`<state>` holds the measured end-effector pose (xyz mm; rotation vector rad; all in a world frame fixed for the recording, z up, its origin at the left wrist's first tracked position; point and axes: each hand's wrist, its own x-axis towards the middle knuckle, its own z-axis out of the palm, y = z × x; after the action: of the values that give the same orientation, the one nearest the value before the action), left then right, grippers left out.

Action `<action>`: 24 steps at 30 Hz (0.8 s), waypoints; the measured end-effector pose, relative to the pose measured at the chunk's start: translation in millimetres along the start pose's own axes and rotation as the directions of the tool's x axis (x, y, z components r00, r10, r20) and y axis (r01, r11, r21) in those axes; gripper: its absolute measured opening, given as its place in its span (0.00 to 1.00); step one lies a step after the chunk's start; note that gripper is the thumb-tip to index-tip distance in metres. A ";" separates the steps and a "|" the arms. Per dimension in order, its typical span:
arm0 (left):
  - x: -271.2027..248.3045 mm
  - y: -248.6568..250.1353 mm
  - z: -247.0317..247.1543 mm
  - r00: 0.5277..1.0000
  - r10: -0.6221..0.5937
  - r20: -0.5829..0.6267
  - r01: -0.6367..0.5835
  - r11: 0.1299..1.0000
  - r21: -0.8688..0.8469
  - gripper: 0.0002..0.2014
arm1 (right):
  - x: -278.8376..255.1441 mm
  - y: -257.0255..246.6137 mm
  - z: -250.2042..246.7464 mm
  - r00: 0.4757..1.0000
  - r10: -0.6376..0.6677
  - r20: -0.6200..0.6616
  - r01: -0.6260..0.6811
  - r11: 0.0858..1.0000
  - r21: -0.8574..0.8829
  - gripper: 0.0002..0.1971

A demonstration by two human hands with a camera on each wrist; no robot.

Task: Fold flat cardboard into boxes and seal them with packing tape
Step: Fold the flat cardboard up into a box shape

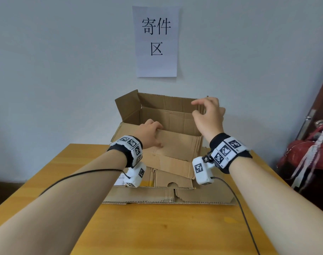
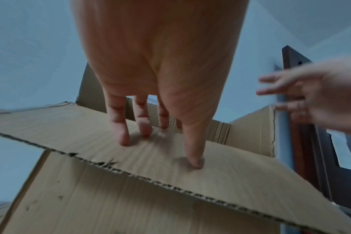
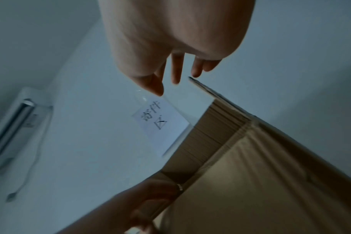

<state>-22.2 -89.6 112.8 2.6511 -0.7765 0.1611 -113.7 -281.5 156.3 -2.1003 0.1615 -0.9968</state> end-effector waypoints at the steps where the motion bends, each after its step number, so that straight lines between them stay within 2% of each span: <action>1: 0.5 -0.3 1.9 1.000 -0.005 -0.002 0.005 1.000 -0.013 0.40 | -1.9 -5.1 0.0 0.999 -0.021 0.024 0.021 1.000 0.008 0.15; 3: 0.4 -1.2 5.0 0.999 -0.029 0.016 0.030 0.999 -0.033 0.45 | -7.4 -14.7 1.4 0.994 -0.040 0.103 0.037 0.999 0.027 0.14; 4: -0.6 -1.5 5.2 0.999 -0.036 0.029 0.036 0.999 0.017 0.44 | -10.1 -18.6 2.7 0.988 -0.046 0.146 0.044 0.999 0.011 0.14; 6: -4.7 -1.9 3.8 0.999 -0.036 0.037 0.029 0.984 0.176 0.38 | -13.8 -26.6 4.8 0.969 -0.051 0.241 0.062 0.997 -0.041 0.12; 8: -9.6 -1.1 2.6 0.999 -0.033 0.014 0.028 0.970 0.240 0.31 | -15.1 -40.0 5.4 0.933 -0.011 0.360 0.038 0.997 -0.068 0.11; 11: -16.4 5.2 6.1 1.000 -0.010 0.021 0.006 0.985 0.173 0.23 | -10.3 -63.6 12.1 0.853 0.100 0.513 0.001 0.981 -0.193 0.26; 13: -23.7 10.6 11.4 0.999 0.000 0.040 -0.002 0.999 0.052 0.20 | -5.9 -74.7 24.1 0.826 0.165 0.539 -0.037 0.970 -0.240 0.33; 16: -36.8 19.7 13.9 0.997 0.029 0.068 -0.026 0.999 -0.043 0.16 | -1.7 -83.0 50.0 0.788 0.243 0.565 -0.087 0.953 -0.289 0.33; 18: -42.5 24.3 12.6 0.994 0.029 0.101 -0.027 0.999 -0.023 0.05 | 0.1 -84.4 65.7 0.769 0.302 0.563 -0.104 0.929 -0.355 0.33; 21: -45.6 23.4 10.8 0.991 0.026 0.129 -0.029 0.999 0.018 0.19 | 4.2 -82.9 81.3 0.796 0.320 0.514 -0.131 0.920 -0.371 0.32; 24: -46.2 19.7 9.9 0.990 0.039 0.138 -0.041 0.999 0.010 0.20 | 11.0 -76.8 85.2 0.850 0.306 0.428 -0.183 0.934 -0.306 0.31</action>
<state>-71.7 -85.7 100.2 2.6824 -0.8750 -0.0065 -62.2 -182.4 184.6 -2.4167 0.3177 -0.3017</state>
